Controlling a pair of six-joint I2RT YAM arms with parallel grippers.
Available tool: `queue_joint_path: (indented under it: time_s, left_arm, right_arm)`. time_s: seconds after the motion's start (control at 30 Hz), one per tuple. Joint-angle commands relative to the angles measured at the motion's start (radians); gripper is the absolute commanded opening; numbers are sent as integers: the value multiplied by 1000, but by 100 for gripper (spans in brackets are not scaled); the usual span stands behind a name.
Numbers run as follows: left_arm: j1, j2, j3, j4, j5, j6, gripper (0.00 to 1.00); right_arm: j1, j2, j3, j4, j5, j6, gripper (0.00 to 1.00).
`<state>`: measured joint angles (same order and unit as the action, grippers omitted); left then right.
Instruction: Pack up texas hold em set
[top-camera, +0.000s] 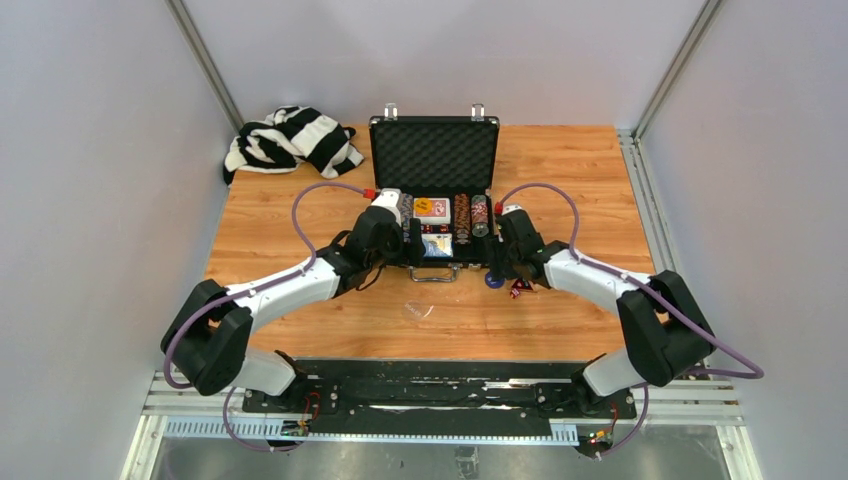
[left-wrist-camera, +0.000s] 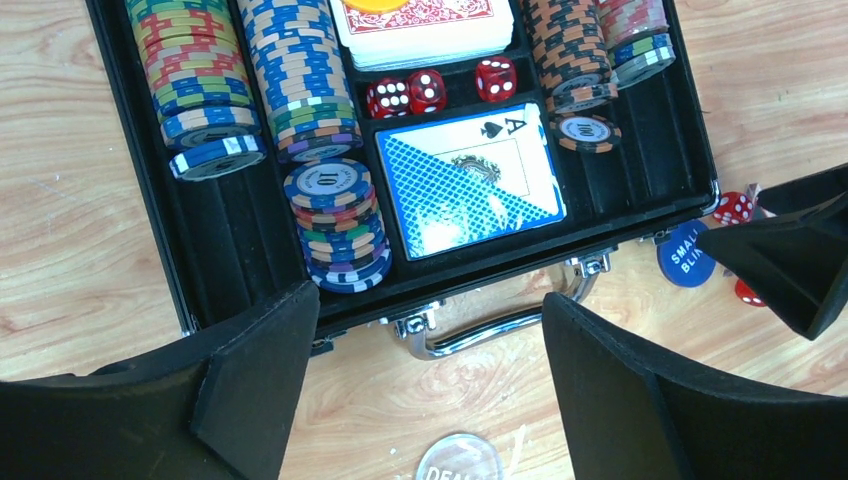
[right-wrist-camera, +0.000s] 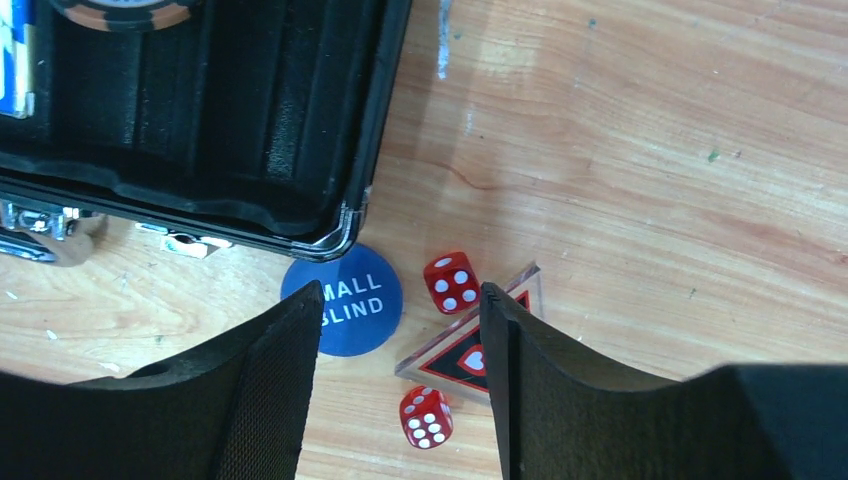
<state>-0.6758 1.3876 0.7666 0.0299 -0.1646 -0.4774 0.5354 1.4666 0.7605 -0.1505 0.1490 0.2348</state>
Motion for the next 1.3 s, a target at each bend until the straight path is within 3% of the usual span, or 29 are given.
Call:
queue_joint_path:
  time_s: [0.0,0.43,0.67,0.9,1.27]
  left_arm:
    - [-4,7,6,33,7,13,86]
    - [-4,24,2,53,17,-10,83]
    - [-4,25,1,53,13,-10,82]
    - [-4,37,8,57,32,-14,81]
    - [-4,40,7,59,37,-18,80]
  right_arm:
    - [-41,2,-13,-8,-9,18,57]
    - [-76,83,-30,37,-25,18,50]
    - [-78,67,-34,36,-33,21,33]
    - [-79,8,-47,27,-31,15,45]
    - [-80,35,-49,50,-28,11,35]
